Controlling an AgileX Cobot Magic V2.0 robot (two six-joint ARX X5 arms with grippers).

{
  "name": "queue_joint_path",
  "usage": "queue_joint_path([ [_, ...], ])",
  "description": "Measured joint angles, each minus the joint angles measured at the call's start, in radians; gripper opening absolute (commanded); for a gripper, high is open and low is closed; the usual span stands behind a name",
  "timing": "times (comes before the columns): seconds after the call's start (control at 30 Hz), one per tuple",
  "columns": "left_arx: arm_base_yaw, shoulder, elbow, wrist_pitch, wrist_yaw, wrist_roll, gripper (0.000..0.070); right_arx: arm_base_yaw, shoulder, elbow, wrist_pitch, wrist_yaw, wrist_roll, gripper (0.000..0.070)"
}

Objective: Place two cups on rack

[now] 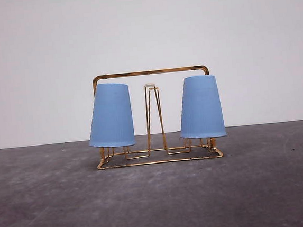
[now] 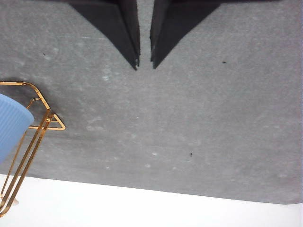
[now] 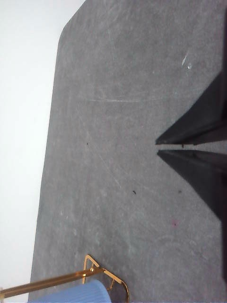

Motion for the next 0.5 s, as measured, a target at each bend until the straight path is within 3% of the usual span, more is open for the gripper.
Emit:
queue_joint_path([
  [0.5,0.000,0.000,0.000,0.000,0.000,0.000,0.0022,0.000,0.000,0.000,0.000,0.000,0.000,0.0016],
])
